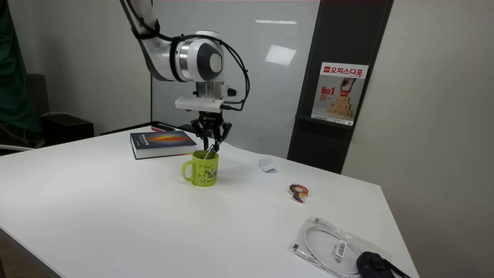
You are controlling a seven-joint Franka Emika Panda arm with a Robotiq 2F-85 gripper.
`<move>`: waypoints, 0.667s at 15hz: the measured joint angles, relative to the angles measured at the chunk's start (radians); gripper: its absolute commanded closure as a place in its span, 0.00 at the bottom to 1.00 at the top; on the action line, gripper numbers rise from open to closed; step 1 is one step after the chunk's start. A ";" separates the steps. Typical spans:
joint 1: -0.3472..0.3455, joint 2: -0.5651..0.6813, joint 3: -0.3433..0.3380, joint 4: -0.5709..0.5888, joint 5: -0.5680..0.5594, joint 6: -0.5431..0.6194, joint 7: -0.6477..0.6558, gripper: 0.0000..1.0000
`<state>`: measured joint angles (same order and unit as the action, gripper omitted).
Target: Remove the black marker from the yellow mug
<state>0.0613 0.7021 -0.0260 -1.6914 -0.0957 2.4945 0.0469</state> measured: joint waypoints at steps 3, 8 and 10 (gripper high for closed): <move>-0.001 -0.002 -0.007 0.001 0.000 0.000 0.002 0.96; -0.002 -0.013 -0.012 0.001 0.001 -0.005 0.004 0.94; -0.002 -0.028 -0.012 0.001 0.001 -0.019 0.004 0.94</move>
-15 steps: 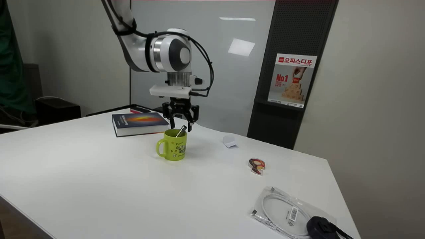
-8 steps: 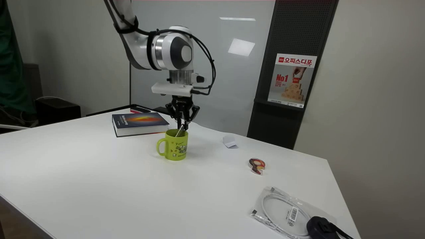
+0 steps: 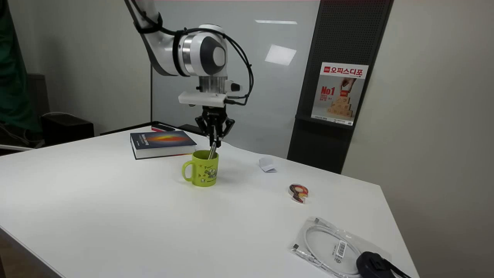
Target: Remove the black marker from the yellow mug
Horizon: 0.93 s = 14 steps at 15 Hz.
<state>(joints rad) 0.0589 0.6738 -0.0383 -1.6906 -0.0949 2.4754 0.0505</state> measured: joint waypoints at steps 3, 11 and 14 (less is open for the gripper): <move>0.002 -0.038 0.001 0.001 -0.001 -0.014 0.000 0.94; 0.015 -0.144 0.001 0.057 -0.006 -0.253 -0.002 0.94; -0.008 -0.132 0.000 0.124 -0.001 -0.446 -0.009 0.94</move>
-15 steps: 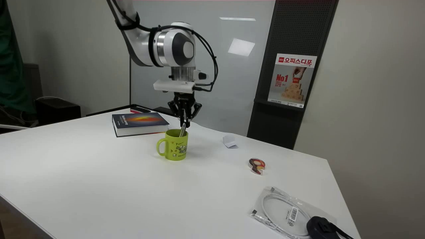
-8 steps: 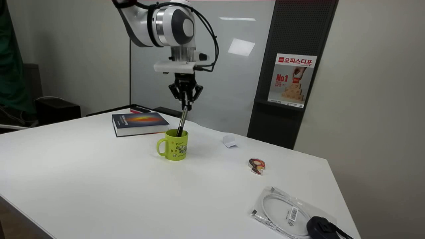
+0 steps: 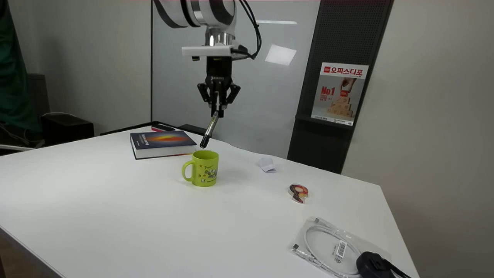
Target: Remove the black marker from the yellow mug
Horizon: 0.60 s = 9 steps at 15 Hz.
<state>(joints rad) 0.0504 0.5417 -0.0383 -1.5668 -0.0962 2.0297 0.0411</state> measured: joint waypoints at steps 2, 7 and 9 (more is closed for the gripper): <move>-0.029 0.025 -0.002 0.043 0.002 -0.094 -0.004 0.94; -0.105 0.142 -0.008 0.106 0.022 -0.150 -0.047 0.94; -0.126 0.207 -0.009 0.131 0.036 -0.156 -0.055 0.94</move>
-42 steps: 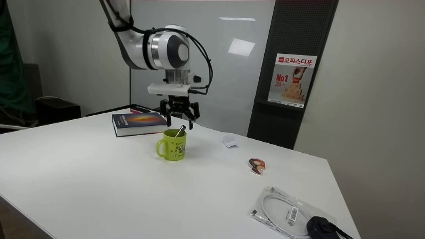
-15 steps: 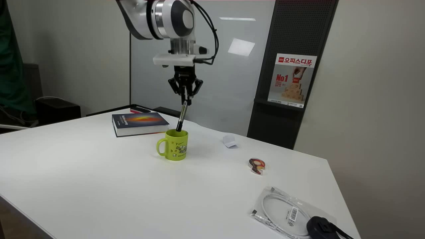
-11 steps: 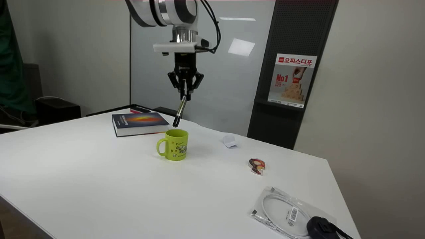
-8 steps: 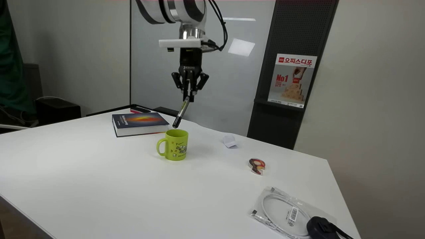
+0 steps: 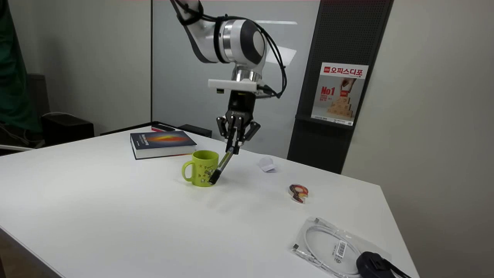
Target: Remove the black marker from the yellow mug
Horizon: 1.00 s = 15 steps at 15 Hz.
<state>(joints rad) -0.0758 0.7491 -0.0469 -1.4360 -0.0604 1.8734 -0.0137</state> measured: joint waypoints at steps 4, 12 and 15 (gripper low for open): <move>-0.017 0.130 0.001 0.072 0.030 -0.025 -0.009 0.63; -0.017 0.253 0.004 0.239 0.071 -0.110 -0.010 0.05; -0.015 0.238 0.008 0.273 0.072 -0.096 -0.012 0.00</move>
<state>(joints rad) -0.0903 0.9875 -0.0385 -1.1631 0.0115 1.7778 -0.0257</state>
